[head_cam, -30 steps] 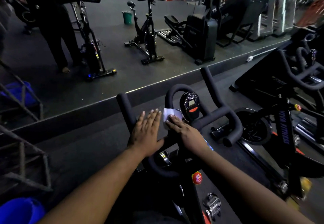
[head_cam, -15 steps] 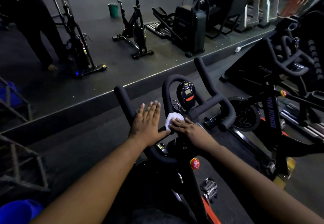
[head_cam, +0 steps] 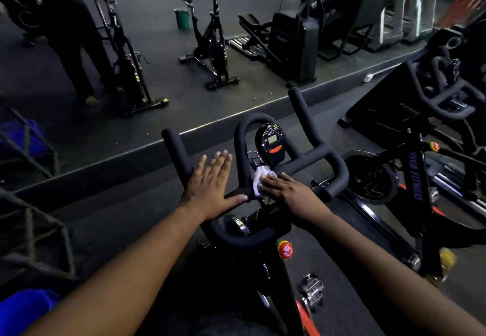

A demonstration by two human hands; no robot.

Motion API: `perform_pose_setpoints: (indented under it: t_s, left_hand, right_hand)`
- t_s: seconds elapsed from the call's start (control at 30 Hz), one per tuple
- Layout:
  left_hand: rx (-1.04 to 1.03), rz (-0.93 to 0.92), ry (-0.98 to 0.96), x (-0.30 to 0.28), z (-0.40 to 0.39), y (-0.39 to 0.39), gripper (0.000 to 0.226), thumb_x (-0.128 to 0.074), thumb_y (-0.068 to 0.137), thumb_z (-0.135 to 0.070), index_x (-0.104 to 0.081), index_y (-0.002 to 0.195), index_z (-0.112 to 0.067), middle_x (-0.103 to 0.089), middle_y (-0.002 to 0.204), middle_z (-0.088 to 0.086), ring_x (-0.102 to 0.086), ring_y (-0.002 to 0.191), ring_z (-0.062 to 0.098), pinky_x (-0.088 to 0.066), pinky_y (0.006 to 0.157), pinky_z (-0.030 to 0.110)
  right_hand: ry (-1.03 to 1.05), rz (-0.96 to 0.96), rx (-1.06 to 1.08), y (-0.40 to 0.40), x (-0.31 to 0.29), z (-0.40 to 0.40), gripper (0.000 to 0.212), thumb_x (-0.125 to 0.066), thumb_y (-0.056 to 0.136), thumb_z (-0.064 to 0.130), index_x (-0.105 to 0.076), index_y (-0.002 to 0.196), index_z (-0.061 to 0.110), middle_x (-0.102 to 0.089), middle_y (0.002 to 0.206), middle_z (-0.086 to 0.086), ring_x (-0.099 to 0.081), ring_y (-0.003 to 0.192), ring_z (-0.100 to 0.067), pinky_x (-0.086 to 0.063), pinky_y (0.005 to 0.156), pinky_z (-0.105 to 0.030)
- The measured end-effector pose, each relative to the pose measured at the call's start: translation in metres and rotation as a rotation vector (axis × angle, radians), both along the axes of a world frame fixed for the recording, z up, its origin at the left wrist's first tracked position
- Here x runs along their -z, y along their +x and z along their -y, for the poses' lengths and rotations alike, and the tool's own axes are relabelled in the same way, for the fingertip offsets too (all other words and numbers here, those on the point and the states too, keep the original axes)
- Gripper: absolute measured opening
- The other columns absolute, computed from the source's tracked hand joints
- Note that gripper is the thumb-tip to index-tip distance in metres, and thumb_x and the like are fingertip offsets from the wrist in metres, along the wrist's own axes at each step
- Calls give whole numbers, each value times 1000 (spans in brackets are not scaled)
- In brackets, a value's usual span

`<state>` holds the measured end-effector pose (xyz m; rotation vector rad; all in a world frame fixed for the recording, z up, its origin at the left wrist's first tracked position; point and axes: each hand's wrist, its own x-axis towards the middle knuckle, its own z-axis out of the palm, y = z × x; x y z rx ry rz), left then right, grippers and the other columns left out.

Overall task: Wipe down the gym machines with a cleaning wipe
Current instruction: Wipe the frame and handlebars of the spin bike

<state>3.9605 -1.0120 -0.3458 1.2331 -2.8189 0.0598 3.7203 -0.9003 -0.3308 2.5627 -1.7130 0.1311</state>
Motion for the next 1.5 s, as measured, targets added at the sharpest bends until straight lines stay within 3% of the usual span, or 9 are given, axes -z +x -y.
perform_pose_setpoints:
  t_s: [0.13,0.27,0.57,0.7,0.93,1.13,1.23,1.33,1.5]
  left_hand:
    - [-8,-36,64,1,-8,-7,112,-6,77,-88,29,154,-14,35,161,1,27,152,17,15,124,48]
    - [-74,-90,89,1,-21,-29,114,-8,73,-89,30,151,-16,35,161,4,28,151,19,10,125,49]
    - [-187,-103,58,8,-37,-66,117,-11,75,-89,26,154,-10,36,162,7,23,152,21,4,126,49]
    - [-217,-106,68,7,-38,-68,117,-7,74,-89,31,151,-10,41,159,6,21,151,18,7,125,48]
    - [-241,-235,117,-25,-12,-80,129,-16,66,-101,40,147,-17,50,153,-2,36,147,15,21,120,41]
    - [-277,-157,175,-43,4,-91,129,-46,79,-87,32,151,-14,35,160,6,17,155,25,15,122,42]
    - [-264,-158,126,-30,8,-90,131,-34,73,-95,30,153,-14,44,158,5,28,152,22,15,124,46]
    - [-234,-178,102,-22,10,-89,137,-18,63,-102,33,152,-12,48,156,0,35,149,19,17,123,47]
    - [-197,-222,58,-13,14,-88,136,-13,63,-103,28,156,-12,40,161,3,31,151,19,13,124,49]
  right_hand:
    - [-47,7,63,-40,7,-10,48,-72,85,17,-67,133,19,-59,144,-6,-58,131,-25,-47,106,-52]
    - [-39,116,128,-44,-7,0,52,-41,87,24,-69,128,11,-65,134,-13,-65,121,-33,-49,101,-55]
    - [-30,27,-36,-69,-4,10,55,-39,84,26,-68,130,15,-65,136,-9,-66,121,-22,-47,99,-56]
    - [204,-27,137,-98,-28,13,67,-42,89,10,-40,154,24,-33,163,2,-37,147,-10,-22,120,-39]
    - [-254,499,81,-78,-93,65,56,-44,91,10,-55,146,16,-45,157,0,-41,145,-19,-37,114,-34]
    - [147,-31,-248,-41,-116,167,72,-73,83,7,-49,150,19,-34,163,-5,-27,152,-24,-21,122,-45]
    - [252,123,-124,-51,-114,188,48,-64,94,9,-60,141,17,-56,148,-6,-55,133,-28,-43,109,-43]
    - [261,84,105,-69,-115,187,37,-43,106,12,-57,140,4,-56,144,-13,-52,133,-31,-38,108,-36]
    - [77,-33,-45,-90,-94,140,46,-49,100,21,-53,146,23,-45,156,1,-45,142,-17,-32,116,-47]
